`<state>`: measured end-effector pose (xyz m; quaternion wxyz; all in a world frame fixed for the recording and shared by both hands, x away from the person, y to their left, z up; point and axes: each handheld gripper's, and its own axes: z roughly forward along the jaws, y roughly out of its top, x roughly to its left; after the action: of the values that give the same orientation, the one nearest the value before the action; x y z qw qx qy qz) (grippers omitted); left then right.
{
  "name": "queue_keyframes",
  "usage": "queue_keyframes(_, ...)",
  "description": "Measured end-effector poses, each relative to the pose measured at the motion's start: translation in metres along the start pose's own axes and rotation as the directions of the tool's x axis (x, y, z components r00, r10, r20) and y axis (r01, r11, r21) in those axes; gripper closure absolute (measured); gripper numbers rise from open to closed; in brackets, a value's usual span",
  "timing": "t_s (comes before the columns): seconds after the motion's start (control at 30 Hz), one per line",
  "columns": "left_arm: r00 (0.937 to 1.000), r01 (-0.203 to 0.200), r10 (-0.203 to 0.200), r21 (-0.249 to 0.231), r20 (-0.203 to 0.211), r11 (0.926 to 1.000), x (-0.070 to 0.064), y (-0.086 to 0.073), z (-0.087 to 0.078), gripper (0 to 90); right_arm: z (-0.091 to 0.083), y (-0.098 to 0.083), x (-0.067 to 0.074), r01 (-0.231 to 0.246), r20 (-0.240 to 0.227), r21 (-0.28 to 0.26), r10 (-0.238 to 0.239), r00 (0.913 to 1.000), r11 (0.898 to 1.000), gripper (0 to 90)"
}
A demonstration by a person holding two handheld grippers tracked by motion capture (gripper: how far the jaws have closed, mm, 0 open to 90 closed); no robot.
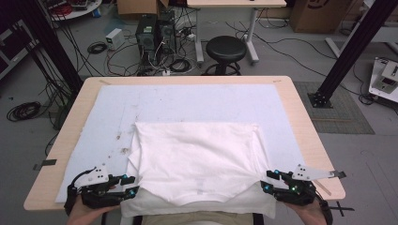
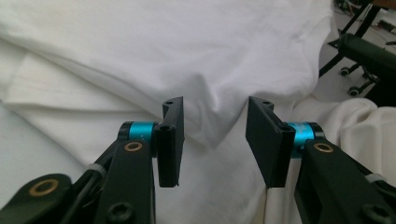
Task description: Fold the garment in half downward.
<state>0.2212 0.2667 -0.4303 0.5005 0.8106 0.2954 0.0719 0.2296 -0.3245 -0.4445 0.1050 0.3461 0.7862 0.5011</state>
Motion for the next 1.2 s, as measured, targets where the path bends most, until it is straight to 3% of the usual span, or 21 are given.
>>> queue_keyframes(0.07, 0.9999, -0.008, 0.007, -0.006, -0.008, 1.0000, 0.001, 0.004, -0.003, 53.9, 0.000, 0.003, -0.001, -0.007, 0.005, -0.005, 0.007, 1.0000, 1.000, 44.0)
queue_keyframes(0.2, 0.9958, -0.048, 0.044, -0.044, -0.080, 0.9979, 0.007, 0.028, -0.016, 52.6, 0.001, 0.018, -0.004, 0.016, 0.029, -0.028, -0.015, 0.9995, 0.999, 38.2)
queue_keyframes(0.3, 0.9875, -0.044, 0.037, -0.044, -0.153, 0.9981, 0.019, 0.040, -0.012, 50.9, 0.008, 0.026, -0.011, 0.014, 0.072, -0.030, -0.012, 0.9973, 0.999, 34.9)
queue_keyframes(0.47, 0.9795, 0.002, -0.013, -0.056, -0.201, 0.9984, 0.044, 0.050, 0.003, 49.0, 0.027, 0.038, -0.023, 0.002, 0.109, -0.012, -0.001, 0.9940, 1.000, 30.0)
queue_keyframes(0.53, 0.9728, 0.027, -0.038, -0.051, -0.228, 0.9983, 0.056, 0.054, 0.012, 48.0, 0.034, 0.042, -0.026, 0.004, 0.133, 0.000, -0.004, 0.9911, 1.000, 28.2)
queue_keyframes(0.63, 0.9617, 0.036, -0.045, -0.039, -0.270, 0.9986, 0.068, 0.059, 0.022, 47.0, 0.042, 0.048, -0.032, 0.007, 0.161, -0.003, -0.007, 0.9869, 1.000, 26.2)
queue_keyframes(0.77, 0.9517, 0.053, -0.064, -0.043, -0.300, 0.9976, 0.082, 0.067, 0.031, 44.8, 0.052, 0.055, -0.042, -0.006, 0.186, 0.002, 0.006, 0.9826, 1.000, 25.4)
queue_keyframes(0.87, 0.9399, 0.063, -0.071, -0.033, -0.334, 0.9975, 0.092, 0.074, 0.037, 42.9, 0.060, 0.060, -0.051, -0.015, 0.205, 0.008, 0.013, 0.9787, 1.000, 25.3)
queue_keyframes(0.97, 0.9348, 0.078, -0.086, -0.038, -0.345, 0.9963, 0.101, 0.080, 0.042, 41.5, 0.067, 0.064, -0.061, -0.028, 0.229, 0.014, 0.024, 0.9730, 1.000, 24.6)
queue_keyframes(1.07, 0.9242, 0.100, -0.098, -0.015, -0.369, 0.9949, 0.111, 0.084, 0.051, 37.4, 0.071, 0.067, -0.069, -0.033, 0.255, -0.001, 0.033, 0.9663, 0.999, 24.6)
queue_keyframes(1.2, 0.9134, 0.135, -0.137, -0.031, -0.383, 0.9903, 0.127, 0.088, 0.062, 36.1, 0.079, 0.068, -0.080, -0.061, 0.278, 0.000, 0.058, 0.9589, 0.998, 24.7)
